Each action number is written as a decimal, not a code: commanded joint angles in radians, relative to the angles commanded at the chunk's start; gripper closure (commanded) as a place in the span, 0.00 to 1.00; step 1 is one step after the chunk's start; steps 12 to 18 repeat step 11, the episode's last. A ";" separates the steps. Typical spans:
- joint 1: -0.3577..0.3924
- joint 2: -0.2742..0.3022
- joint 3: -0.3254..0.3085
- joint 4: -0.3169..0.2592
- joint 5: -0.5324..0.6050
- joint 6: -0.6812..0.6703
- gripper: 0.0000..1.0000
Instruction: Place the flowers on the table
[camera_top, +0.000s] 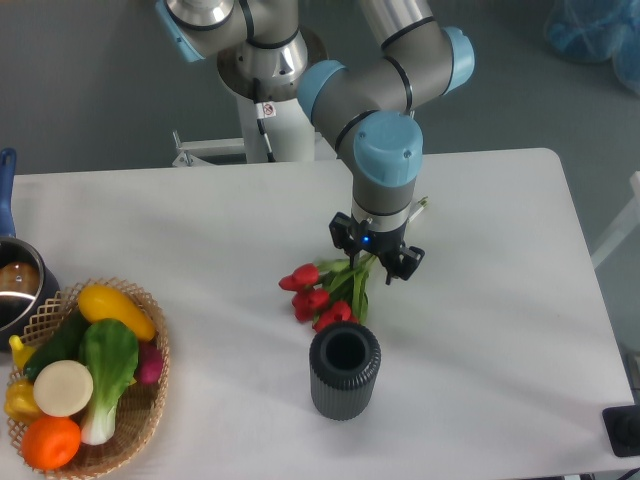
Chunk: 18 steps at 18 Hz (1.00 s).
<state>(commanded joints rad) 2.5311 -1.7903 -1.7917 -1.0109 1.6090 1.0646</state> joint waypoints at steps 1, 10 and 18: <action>0.002 0.015 -0.006 0.000 0.002 0.003 0.00; 0.029 0.086 0.002 0.000 -0.011 0.008 0.00; 0.035 0.095 0.003 -0.002 -0.014 0.008 0.00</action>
